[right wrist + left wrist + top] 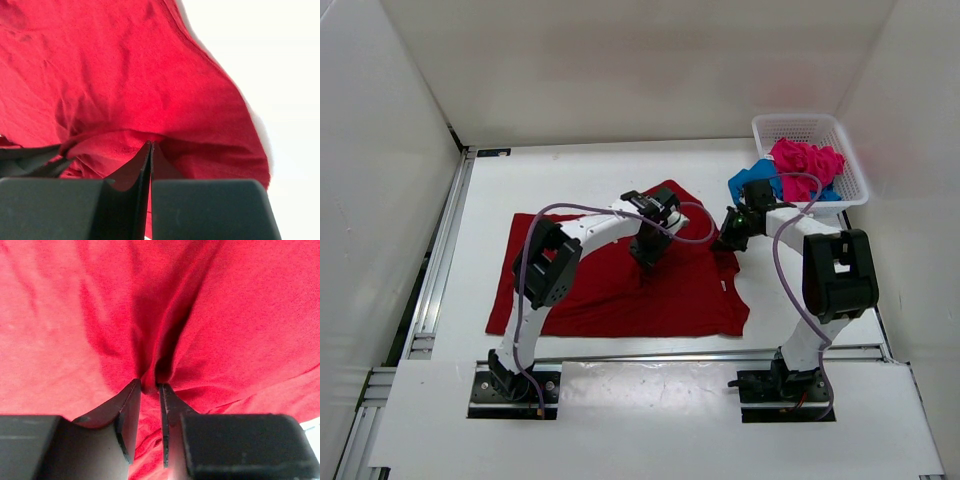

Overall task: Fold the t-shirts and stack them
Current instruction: Fold the flattened tshirt in 1/3 of the way

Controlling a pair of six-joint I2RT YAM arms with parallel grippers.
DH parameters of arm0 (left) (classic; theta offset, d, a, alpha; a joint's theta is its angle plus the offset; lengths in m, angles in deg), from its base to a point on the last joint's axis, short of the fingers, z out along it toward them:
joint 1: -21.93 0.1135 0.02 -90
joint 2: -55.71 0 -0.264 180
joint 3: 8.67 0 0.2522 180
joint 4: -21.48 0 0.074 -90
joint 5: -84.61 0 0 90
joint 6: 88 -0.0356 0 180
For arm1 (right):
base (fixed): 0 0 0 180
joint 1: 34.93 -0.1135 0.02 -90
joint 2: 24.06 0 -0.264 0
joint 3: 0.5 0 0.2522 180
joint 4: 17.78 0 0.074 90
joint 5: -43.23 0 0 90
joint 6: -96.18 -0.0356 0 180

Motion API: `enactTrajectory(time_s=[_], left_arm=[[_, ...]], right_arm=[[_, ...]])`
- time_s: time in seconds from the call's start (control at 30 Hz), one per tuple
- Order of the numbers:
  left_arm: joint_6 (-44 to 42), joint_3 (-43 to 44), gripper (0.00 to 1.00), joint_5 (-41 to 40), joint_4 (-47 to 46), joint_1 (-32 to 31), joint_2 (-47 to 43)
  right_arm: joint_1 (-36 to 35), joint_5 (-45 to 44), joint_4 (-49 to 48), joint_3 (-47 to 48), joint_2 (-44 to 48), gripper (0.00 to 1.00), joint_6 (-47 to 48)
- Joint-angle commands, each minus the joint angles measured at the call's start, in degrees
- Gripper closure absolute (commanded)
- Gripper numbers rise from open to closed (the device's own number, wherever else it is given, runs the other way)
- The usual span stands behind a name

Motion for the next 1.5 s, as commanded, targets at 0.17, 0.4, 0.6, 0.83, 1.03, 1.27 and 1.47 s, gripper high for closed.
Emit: enactTrajectory(time_s=[0.17,0.4,0.6,0.83,1.03,1.27,1.47], left_arm=[[0.0,1.6,0.48,-8.5,-0.4,2.6,-4.3],[0.0,2.1,0.23,-15.1,-1.6,4.5,-5.7],[0.0,-0.8,0.12,-17.6,-0.3,10.6,-15.5],[0.0,-23.5,0.02,-21.3,2.0,29.9,-38.2],[0.0,-46.7,0.01,-20.5,2.7,48.1,-53.3],[0.0,-59.7,0.01,-18.4,-3.3,58.3,-58.3],[0.0,-50.1,0.07,-9.2,-4.0,59.6,-62.0]], right_arm=[[0.0,-3.4,-2.5,0.8,0.7,1.0,0.3],[0.0,-5.2,0.2,4.2,0.2,0.8,1.9],[-0.6,-8.9,9.3,11.9,3.3,0.31,5.5],[-0.6,-13.5,24.3,7.5,16.5,0.14,6.5],[-0.6,-13.5,25.4,-12.4,32.2,0.08,3.0],[-0.6,-11.1,24.2,-27.6,42.5,0.04,-2.8],[-0.6,-9.6,19.9,-34.7,45.9,0.04,-4.8]])
